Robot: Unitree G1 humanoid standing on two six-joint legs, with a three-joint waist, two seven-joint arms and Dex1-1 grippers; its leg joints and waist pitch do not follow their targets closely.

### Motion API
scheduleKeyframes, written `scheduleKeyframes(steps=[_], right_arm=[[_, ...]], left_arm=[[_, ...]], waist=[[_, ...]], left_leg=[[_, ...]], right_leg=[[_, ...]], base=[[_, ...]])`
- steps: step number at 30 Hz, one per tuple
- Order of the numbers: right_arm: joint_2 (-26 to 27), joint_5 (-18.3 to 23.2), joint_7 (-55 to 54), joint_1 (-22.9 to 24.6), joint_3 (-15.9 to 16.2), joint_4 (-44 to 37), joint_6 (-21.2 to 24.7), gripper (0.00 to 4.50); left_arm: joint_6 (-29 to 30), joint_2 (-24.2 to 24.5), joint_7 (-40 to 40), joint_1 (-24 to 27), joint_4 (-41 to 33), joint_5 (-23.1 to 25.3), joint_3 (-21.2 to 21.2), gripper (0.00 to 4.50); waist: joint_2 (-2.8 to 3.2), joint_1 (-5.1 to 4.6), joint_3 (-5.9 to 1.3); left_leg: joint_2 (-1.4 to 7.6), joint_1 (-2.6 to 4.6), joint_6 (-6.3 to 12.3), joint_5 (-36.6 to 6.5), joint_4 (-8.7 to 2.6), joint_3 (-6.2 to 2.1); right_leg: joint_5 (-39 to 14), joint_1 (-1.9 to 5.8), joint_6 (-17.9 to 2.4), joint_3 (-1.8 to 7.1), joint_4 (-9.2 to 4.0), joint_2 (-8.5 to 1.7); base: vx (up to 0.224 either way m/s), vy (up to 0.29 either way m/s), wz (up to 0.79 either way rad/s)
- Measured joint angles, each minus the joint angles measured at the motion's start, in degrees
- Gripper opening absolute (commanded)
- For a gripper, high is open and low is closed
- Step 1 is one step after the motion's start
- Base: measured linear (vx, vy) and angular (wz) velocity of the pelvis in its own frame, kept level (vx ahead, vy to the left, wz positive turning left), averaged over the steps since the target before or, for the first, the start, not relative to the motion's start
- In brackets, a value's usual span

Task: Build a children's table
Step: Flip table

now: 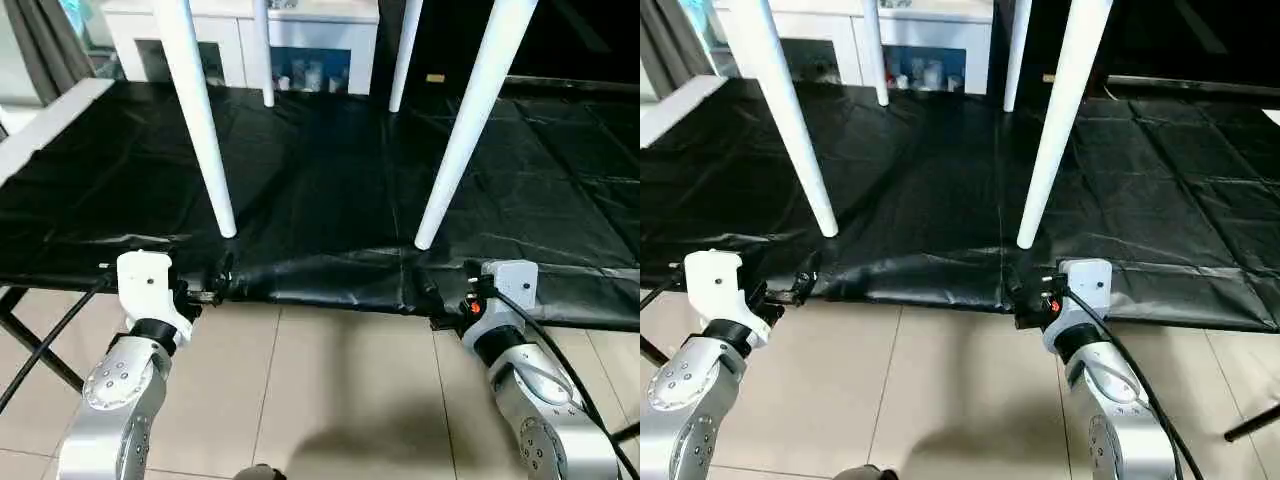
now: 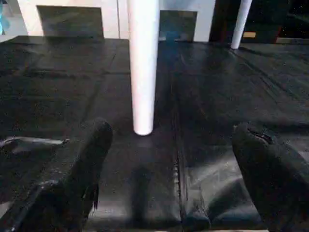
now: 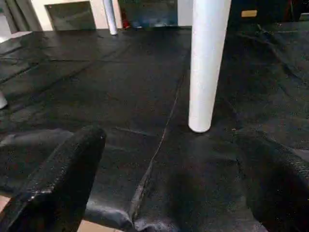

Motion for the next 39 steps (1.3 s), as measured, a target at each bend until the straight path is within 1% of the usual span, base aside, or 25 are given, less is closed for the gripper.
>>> scheduleKeyframes(steps=[4, 9, 11, 14, 15, 24, 39], right_arm=[[0.00, 0.00, -0.01, 0.00, 0.00, 0.00, 0.00, 4.50], [0.00, 0.00, -0.01, -0.01, 0.00, 0.00, 0.00, 4.50], [0.00, 0.00, -0.01, -0.01, 0.00, 0.00, 0.00, 4.50], [0.00, 0.00, -0.01, -0.01, 0.00, 0.00, 0.00, 4.50], [0.00, 0.00, -0.01, -0.01, 0.00, 0.00, 0.00, 4.50], [0.00, 0.00, -0.02, -0.01, 0.00, 0.00, 0.00, 4.50], [0.00, 0.00, -0.01, -0.01, 0.00, 0.00, 0.00, 4.50]], left_arm=[[0.00, 0.00, 0.00, 0.00, 0.00, -0.01, 0.00, 4.41], [0.00, 0.00, 0.00, 0.00, 0.00, -0.15, 0.00, 4.41], [0.00, 0.00, 0.00, 0.00, 0.00, -0.20, 0.00, 4.41], [0.00, 0.00, 0.00, 0.00, 0.00, -0.39, 0.00, 4.41], [0.00, 0.00, 0.00, 0.00, 0.00, -0.40, 0.00, 4.41], [0.00, 0.00, 0.00, 0.00, 0.00, -0.41, 0.00, 4.41], [0.00, 0.00, 0.00, 0.00, 0.00, -0.42, 0.00, 4.41]], waist=[[0.00, 0.23, 0.00], [-0.02, 0.37, -0.01], [-0.05, 0.44, -0.03], [-0.15, 0.49, -0.09], [-0.20, 0.49, -0.12], [-0.64, 0.51, -0.38], [-0.73, 0.60, -0.44]], left_leg=[[0.28, 0.02, 0.02, 0.01, 0.00, 0.44], [1.22, 0.04, 0.03, 0.01, 0.01, 1.86], [1.49, 0.04, 0.03, 0.01, 0.01, 2.26], [1.76, 0.03, 0.03, 0.01, 0.01, 2.81], [1.80, 0.02, 0.03, 0.01, 0.01, 2.96], [1.86, -0.01, 0.07, 0.00, 0.00, 3.51], [1.88, 0.03, 0.08, 0.00, 0.00, 3.70]], right_leg=[[0.00, -0.03, 0.00, 0.04, -0.04, 0.02], [-0.01, -0.10, 0.00, 0.04, -0.05, 0.03], [0.00, -0.15, 0.00, 0.05, -0.05, 0.03], [0.00, -0.33, 0.00, 0.19, -0.01, 0.03], [0.00, -0.65, 0.01, 0.29, 0.01, 0.03], [0.07, -0.75, 0.13, 0.96, 0.07, 0.11], [0.15, -0.83, 0.24, 1.17, 0.07, 0.10]], base=[[0.000, 0.000, 0.00], [0.000, 0.000, 0.00], [0.000, 0.000, 0.00], [0.000, 0.000, 0.00], [0.000, 0.000, 0.00], [0.000, 0.000, 0.00], [0.000, 0.000, 0.00]])
